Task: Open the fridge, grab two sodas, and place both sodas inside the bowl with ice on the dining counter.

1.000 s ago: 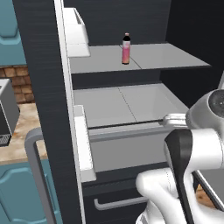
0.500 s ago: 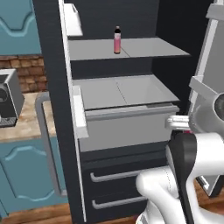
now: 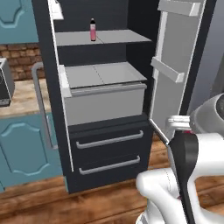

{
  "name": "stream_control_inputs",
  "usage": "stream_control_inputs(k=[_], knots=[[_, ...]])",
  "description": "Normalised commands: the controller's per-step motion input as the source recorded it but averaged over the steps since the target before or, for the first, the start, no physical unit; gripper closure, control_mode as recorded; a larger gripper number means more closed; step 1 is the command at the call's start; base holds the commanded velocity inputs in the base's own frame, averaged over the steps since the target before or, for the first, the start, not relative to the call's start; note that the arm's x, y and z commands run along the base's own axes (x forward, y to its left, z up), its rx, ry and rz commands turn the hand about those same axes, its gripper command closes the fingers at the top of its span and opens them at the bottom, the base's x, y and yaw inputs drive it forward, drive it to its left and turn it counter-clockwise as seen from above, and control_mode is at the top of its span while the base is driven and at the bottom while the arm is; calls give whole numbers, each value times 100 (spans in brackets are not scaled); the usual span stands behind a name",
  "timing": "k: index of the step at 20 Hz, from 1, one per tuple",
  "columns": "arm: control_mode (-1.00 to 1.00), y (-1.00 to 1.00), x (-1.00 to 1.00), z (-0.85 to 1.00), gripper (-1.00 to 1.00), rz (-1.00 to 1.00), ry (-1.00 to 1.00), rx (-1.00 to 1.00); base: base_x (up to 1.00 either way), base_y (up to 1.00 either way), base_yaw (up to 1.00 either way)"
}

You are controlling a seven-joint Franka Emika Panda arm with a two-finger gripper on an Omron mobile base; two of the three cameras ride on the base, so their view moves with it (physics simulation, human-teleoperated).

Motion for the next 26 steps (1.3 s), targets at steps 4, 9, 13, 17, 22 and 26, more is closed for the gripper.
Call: stream_control_inputs(k=[4, 9, 13, 17, 22, 26], knots=[[100, 0, 0, 0, 100, 0, 0, 0, -85, 0, -40], [100, 0, 0, 0, 100, 0, 0, 0, -38, 0, -57], [100, 0, 0, 0, 100, 0, 0, 0, -11, 0, -65], [100, 0, 0, 0, 100, 0, 0, 0, 0, 0, -66], [100, 0, 0, 0, 100, 0, 0, 0, 1, 0, -63], [100, 0, 0, 0, 100, 0, 0, 0, 26, 0, -56]])
